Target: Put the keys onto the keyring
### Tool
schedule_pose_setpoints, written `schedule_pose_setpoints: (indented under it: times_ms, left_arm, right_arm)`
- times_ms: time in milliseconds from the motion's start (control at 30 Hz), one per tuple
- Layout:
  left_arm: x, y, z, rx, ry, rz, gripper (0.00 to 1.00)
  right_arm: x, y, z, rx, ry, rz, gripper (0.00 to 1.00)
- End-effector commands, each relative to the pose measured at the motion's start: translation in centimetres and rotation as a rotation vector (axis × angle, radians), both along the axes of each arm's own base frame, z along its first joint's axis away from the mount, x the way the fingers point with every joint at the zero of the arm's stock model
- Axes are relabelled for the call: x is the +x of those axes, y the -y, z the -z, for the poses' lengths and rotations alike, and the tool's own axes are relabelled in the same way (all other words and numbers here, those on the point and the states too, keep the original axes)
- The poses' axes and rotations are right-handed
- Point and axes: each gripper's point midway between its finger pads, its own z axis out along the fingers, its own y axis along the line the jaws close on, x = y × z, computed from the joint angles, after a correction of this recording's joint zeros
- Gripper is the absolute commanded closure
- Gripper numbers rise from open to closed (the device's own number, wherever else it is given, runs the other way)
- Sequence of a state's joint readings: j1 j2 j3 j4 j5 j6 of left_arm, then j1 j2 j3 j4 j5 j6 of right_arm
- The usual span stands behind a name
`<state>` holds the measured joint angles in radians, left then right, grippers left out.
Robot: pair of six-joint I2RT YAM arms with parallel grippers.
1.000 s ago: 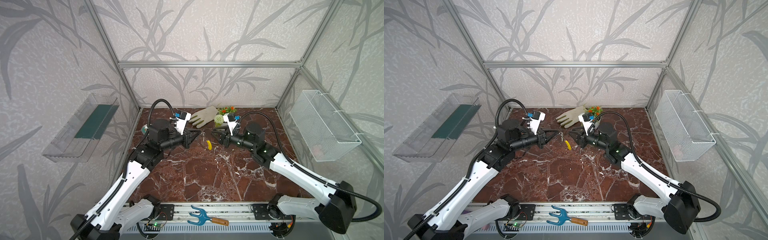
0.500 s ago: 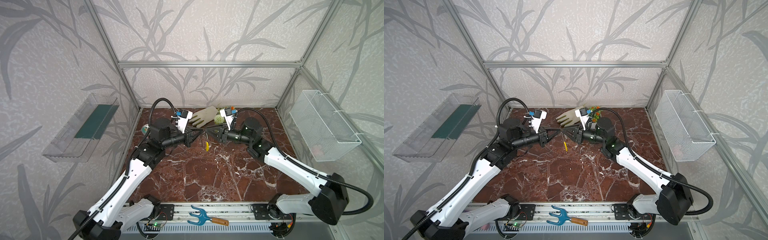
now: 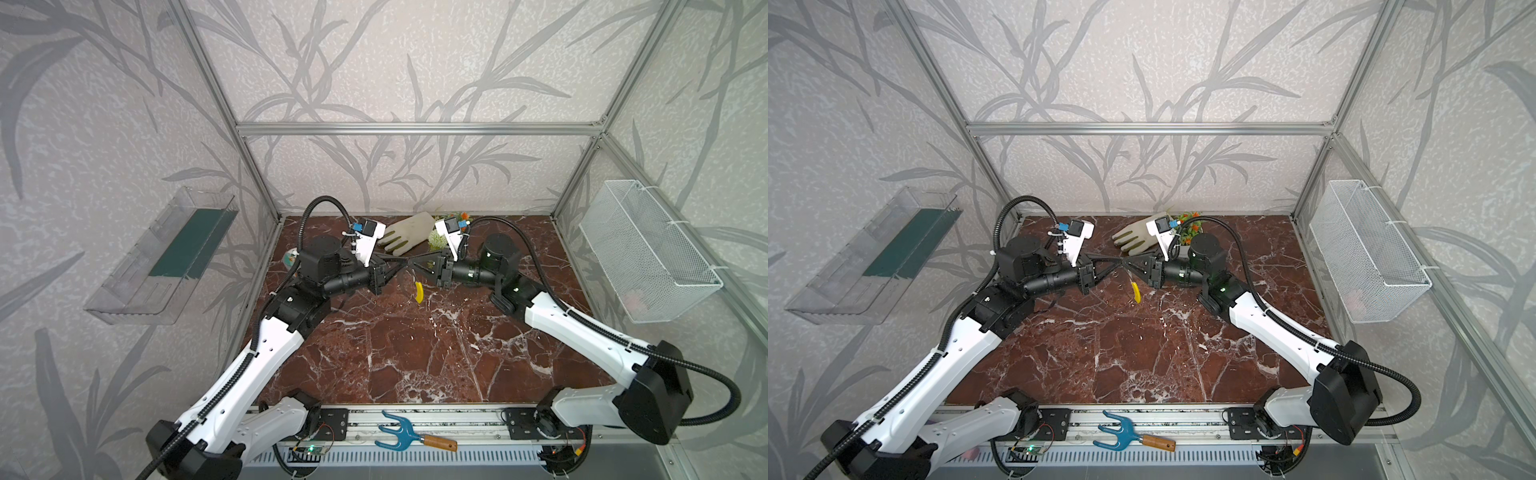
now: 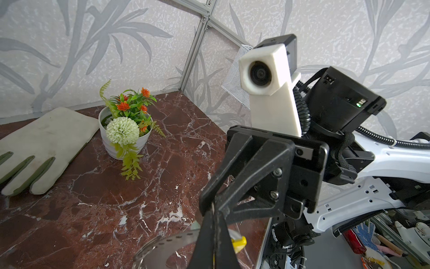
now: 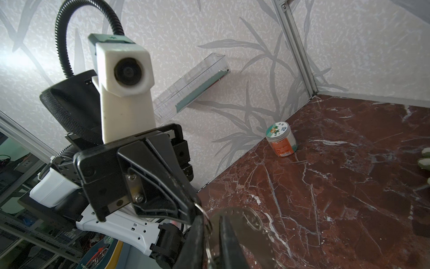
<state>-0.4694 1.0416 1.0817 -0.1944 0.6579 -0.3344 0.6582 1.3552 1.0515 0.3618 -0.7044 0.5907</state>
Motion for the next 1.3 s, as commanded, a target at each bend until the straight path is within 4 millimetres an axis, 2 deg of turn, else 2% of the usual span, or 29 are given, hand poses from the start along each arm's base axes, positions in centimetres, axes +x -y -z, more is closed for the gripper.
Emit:
schedule_pose_setpoints:
  times_ms: [0,100,233,333,400,567,967,1167,1267]
  left_arm:
    - [-0.3,0.1,-2.1,-0.034,0.053,0.020,1.00]
    - [-0.3,0.1,-2.1,-0.035,0.053,0.021,1.00]
    - [-0.4,0.1,-1.9,-0.032,0.049,0.024,1.00]
    - [-0.3,0.1,-1.5,-0.021,0.043,0.016,0.99]
    - [-0.3,-0.1,-1.3,-0.009,0.040,0.009,0.88]
    - [-0.5,-0.7,-0.8,0.023,0.033,-0.015,0.77]
    - [-1.2,-0.7,1.7,0.122,-0.042,0.026,0.81]
    - [-1.8,0.0,2.8,0.137,-0.097,0.094,0.82]
    - [-2.0,0.4,3.2,0.138,-0.126,0.124,0.82]
  right_arm:
    - [-0.5,-0.3,-1.3,0.024,0.015,-0.043,0.85]
    - [-0.6,-0.3,-1.2,0.022,0.015,-0.050,0.88]
    - [-0.7,-0.2,-1.6,0.029,0.030,-0.047,0.99]
    - [-0.7,-0.1,-1.5,0.022,0.034,-0.042,1.00]
    - [-0.7,0.1,-1.4,0.006,0.040,-0.033,1.00]
    - [-0.8,0.5,-0.1,-0.076,0.059,-0.022,1.00]
    - [-1.5,2.6,4.4,-0.448,0.198,-0.033,1.00]
    - [-2.0,2.5,5.7,-0.598,0.279,-0.082,1.00]
    - [-2.0,2.2,5.8,-0.636,0.313,-0.095,1.00]
